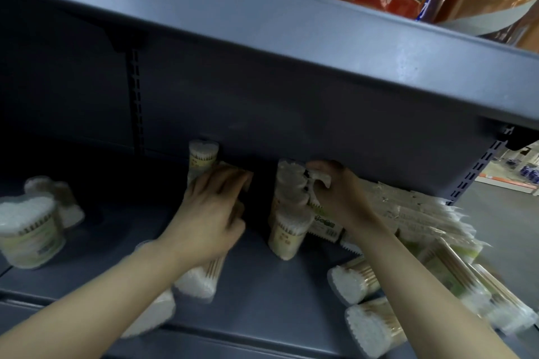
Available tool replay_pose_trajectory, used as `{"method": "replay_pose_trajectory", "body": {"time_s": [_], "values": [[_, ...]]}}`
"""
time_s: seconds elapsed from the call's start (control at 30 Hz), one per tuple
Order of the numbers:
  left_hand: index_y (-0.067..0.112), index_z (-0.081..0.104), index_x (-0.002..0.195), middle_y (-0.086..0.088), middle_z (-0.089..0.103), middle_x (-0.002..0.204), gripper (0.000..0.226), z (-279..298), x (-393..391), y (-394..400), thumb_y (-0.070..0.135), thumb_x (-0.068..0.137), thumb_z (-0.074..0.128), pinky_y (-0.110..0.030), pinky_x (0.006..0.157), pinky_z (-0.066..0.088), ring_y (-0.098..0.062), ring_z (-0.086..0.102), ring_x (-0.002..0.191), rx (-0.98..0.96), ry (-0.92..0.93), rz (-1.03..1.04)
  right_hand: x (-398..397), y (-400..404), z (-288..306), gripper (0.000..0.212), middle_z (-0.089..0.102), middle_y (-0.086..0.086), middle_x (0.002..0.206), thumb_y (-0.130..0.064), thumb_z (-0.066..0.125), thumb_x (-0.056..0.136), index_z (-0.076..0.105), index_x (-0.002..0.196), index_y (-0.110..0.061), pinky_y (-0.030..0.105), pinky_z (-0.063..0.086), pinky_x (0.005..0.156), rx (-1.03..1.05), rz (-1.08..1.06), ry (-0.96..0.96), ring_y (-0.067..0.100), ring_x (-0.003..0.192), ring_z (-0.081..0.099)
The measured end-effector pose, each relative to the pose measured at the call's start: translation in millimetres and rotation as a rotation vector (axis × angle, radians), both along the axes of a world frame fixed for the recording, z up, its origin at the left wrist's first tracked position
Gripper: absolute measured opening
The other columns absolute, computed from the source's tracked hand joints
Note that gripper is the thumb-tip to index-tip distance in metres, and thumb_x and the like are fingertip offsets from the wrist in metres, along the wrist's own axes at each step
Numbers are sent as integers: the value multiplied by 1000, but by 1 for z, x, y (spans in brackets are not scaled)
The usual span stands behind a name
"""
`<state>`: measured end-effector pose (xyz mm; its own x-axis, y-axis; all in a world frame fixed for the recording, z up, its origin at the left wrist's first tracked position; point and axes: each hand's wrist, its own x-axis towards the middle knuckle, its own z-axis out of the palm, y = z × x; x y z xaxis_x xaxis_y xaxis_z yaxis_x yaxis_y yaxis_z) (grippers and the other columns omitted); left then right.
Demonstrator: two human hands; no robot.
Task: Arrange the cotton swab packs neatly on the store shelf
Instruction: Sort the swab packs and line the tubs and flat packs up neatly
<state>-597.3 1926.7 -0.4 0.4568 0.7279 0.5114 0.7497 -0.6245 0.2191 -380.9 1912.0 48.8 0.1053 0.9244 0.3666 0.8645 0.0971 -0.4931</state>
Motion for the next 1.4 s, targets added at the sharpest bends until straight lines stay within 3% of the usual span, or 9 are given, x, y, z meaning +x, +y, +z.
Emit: {"method": "replay_pose_trajectory", "body": {"time_s": [0.27, 0.37, 0.47, 0.57, 0.73, 0.8, 1.0, 1.2, 1.4], "values": [[15, 70, 92, -10, 66, 103, 42, 5, -39, -4, 26, 68, 39, -46, 73, 51, -40, 57, 85, -75, -101, 166, -52, 1, -4, 33, 58, 0, 123, -9, 49, 89, 61, 116, -22, 13, 31, 75, -37, 125, -83, 13, 110, 52], [14, 71, 97, -10, 66, 105, 41, 5, -50, -10, 17, 64, 48, -44, 74, 48, -40, 57, 88, -92, -115, 215, -65, -3, -8, 31, 58, -4, 122, -12, 50, 89, 60, 117, -23, 10, 28, 70, -98, 192, -93, 11, 109, 52], [13, 71, 97, -9, 65, 105, 41, 3, -62, -14, 16, 65, 45, -42, 76, 45, -39, 56, 93, -106, -132, 252, -77, -9, -15, 31, 60, -4, 120, -17, 52, 88, 61, 116, -24, 18, 37, 83, -127, 254, -157, 13, 111, 53], [14, 69, 101, -7, 64, 107, 42, 1, -70, -18, 19, 69, 42, -39, 81, 43, -35, 53, 100, -132, -161, 278, -86, -18, -18, 30, 61, -5, 117, -17, 54, 87, 62, 115, -25, 20, 39, 82, -129, 323, -151, 12, 108, 54], [14, 67, 105, -5, 60, 112, 31, -2, -76, -28, 3, 82, 50, -36, 83, 44, -28, 50, 104, -201, -203, 269, -97, -32, -21, 31, 61, 1, 115, -5, 55, 84, 66, 112, -13, 6, 36, 84, -160, 556, -110, 13, 105, 55], [15, 67, 105, -3, 59, 111, 29, -4, -78, -32, 5, 83, 52, -35, 82, 44, -26, 50, 105, -207, -204, 266, -99, -35, -26, 38, 60, 5, 117, -2, 50, 81, 66, 113, -13, 16, 39, 91, -185, 633, -129, 19, 106, 55], [17, 66, 108, -1, 58, 113, 27, -5, -83, -42, 11, 85, 53, -36, 85, 44, -24, 49, 106, -232, -180, 265, -106, -41, -30, 51, 49, 0, 133, 5, 45, 80, 61, 121, -21, 19, 27, 101, -214, 622, -208, 15, 120, 41], [16, 64, 108, -2, 58, 111, 26, -4, -101, -45, 12, 85, 53, -36, 81, 46, -24, 52, 104, -269, -185, 326, -120, -44, -28, 45, 46, -6, 134, -11, 57, 84, 55, 127, -25, 20, 24, 104, -234, 640, -150, 9, 124, 35], [15, 63, 110, -3, 60, 107, 29, -8, -121, -50, 8, 86, 48, -39, 79, 49, -23, 57, 98, -328, -163, 370, -150, -41, -26, 69, 21, -7, 152, -21, 60, 82, 29, 144, -27, 21, 9, 110, -432, 743, -253, 7, 139, 10]]}}
